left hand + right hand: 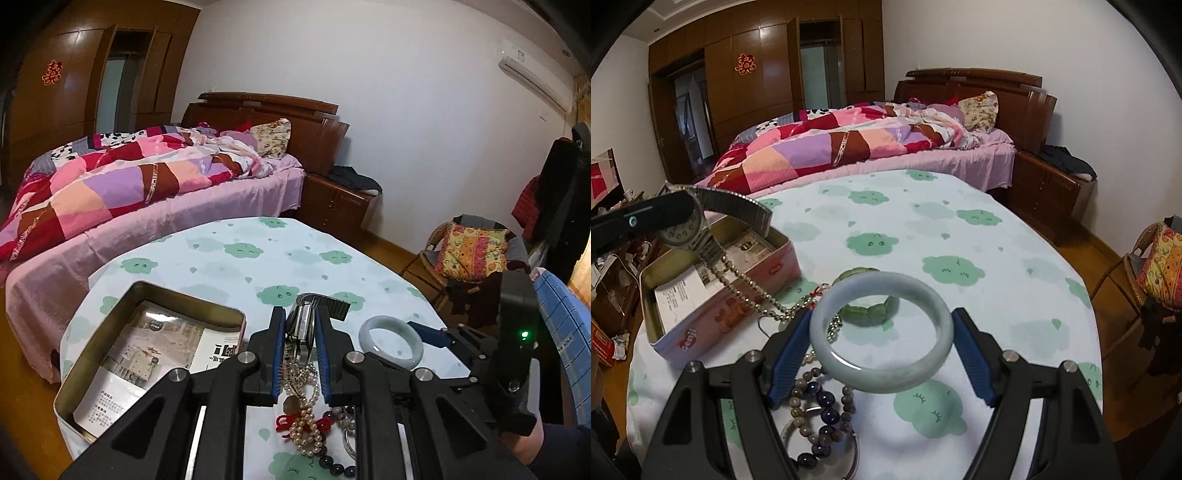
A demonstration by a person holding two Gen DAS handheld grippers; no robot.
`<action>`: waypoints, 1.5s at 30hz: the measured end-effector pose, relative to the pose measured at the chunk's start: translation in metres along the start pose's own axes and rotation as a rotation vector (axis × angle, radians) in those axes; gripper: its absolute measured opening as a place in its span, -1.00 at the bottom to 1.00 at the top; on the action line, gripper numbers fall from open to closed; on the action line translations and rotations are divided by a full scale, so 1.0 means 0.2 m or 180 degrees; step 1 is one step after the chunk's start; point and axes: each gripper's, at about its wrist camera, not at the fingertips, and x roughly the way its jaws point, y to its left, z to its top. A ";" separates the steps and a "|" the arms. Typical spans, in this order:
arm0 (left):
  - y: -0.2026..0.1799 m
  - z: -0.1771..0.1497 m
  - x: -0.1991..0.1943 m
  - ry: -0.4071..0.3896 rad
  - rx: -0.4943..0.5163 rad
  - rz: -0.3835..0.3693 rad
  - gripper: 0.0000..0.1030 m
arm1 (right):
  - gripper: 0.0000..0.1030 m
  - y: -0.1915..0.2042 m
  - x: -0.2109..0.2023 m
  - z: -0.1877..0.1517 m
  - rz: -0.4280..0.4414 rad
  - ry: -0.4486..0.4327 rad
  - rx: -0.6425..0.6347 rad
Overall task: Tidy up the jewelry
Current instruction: 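Carry the watch with the left tool while the right tool carries the bangle toward the tin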
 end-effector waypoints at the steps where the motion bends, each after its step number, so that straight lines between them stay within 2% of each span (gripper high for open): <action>1: 0.00 0.00 0.00 -0.0006 -0.0004 -0.0024 -0.71 | 0.51 0.00 0.00 -0.01 0.0001 0.0014 0.0001; 3: 0.00 0.00 0.01 0.0001 0.0039 -0.0076 -0.70 | 0.51 0.00 0.02 -0.02 0.0005 0.0035 0.0012; 5: -0.02 -0.02 0.08 0.0188 0.0145 -0.0044 -0.70 | 0.51 0.00 0.03 -0.03 0.0025 0.0061 0.0035; 8: -0.01 -0.06 0.15 0.0332 0.0093 -0.0075 -0.70 | 0.51 0.00 0.02 -0.04 0.0040 0.0055 0.0037; 16: -0.05 -0.08 0.16 0.0350 0.0180 -0.0058 -0.70 | 0.51 -0.05 0.01 -0.05 0.0007 0.0028 0.0131; 25: 0.01 -0.14 0.24 0.0521 -0.0020 -0.0107 -0.69 | 0.51 -0.05 0.02 -0.07 0.0016 0.0055 0.0140; 27: 0.01 -0.15 0.28 0.0637 -0.0020 -0.0085 -0.92 | 0.51 -0.06 0.02 -0.07 0.0012 0.0060 0.0152; 28: 0.01 -0.16 0.28 0.0657 -0.0044 -0.0104 -0.92 | 0.51 -0.06 0.02 -0.07 0.0011 0.0059 0.0155; 32: 0.00 -0.15 0.22 0.0575 0.0006 -0.0099 -0.92 | 0.51 -0.06 0.01 -0.07 0.0012 0.0051 0.0163; 37: -0.01 -0.05 0.11 0.0342 0.0049 -0.0105 -0.92 | 0.51 -0.05 -0.01 -0.05 0.0029 0.0018 0.0122; 44: 0.07 0.09 -0.05 0.0034 0.0062 -0.0002 -0.92 | 0.51 0.02 -0.03 0.06 0.0126 -0.0047 -0.0044; 45: 0.09 0.10 -0.06 0.0004 0.0070 0.0020 -1.00 | 0.51 0.04 -0.03 0.08 0.0136 -0.0055 -0.0076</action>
